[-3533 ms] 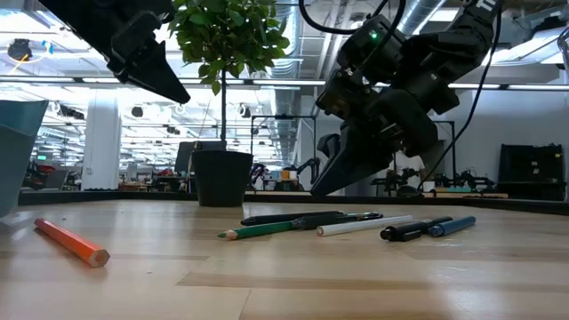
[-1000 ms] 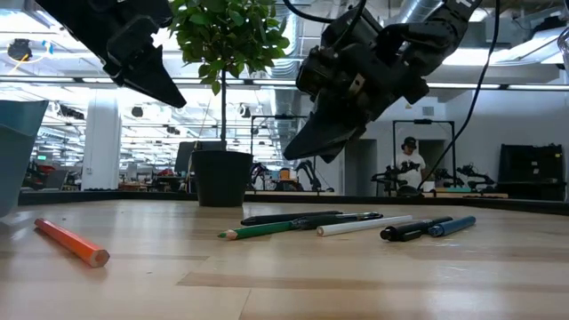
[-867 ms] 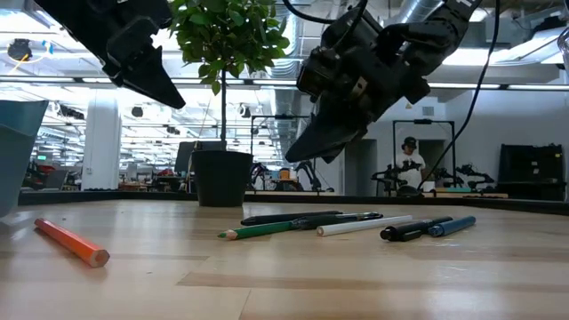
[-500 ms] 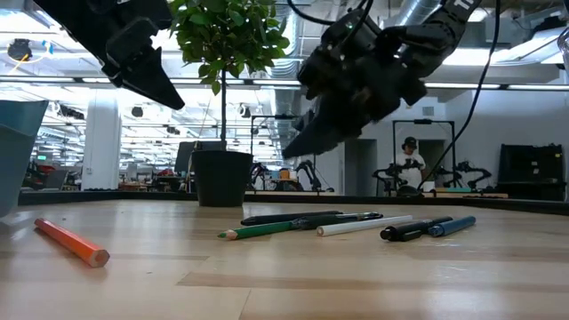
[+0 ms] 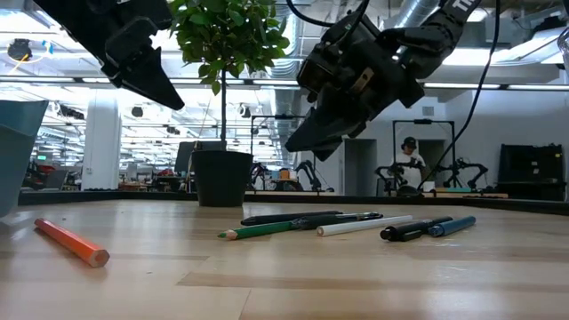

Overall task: Sort pens & pencils
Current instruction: Put the top black pen into the transparent bin

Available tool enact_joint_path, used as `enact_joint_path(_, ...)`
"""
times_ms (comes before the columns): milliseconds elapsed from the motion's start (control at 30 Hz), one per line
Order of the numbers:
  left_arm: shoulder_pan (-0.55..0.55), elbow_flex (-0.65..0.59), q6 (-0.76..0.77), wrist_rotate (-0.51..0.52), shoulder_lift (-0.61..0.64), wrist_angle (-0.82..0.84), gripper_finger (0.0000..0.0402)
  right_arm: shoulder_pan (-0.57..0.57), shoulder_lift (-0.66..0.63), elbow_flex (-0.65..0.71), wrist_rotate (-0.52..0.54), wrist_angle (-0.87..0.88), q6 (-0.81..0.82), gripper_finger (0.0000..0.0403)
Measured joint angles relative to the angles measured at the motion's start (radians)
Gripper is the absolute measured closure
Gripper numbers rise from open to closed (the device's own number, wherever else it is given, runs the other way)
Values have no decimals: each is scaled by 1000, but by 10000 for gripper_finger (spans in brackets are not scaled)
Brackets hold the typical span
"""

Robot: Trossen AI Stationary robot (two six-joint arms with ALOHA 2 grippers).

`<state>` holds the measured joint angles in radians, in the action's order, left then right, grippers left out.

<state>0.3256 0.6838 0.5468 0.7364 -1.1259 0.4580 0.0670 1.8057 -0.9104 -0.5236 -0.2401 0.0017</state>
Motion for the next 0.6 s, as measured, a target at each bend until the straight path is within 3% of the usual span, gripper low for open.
enact_joint_path(367,0,0,8,0,0,1,339,36,-9,1,-27,-115,10,336)
enact_joint_path(600,0,0,32,-9,0,36,339,43,-62,0,-250,-286,53,336)
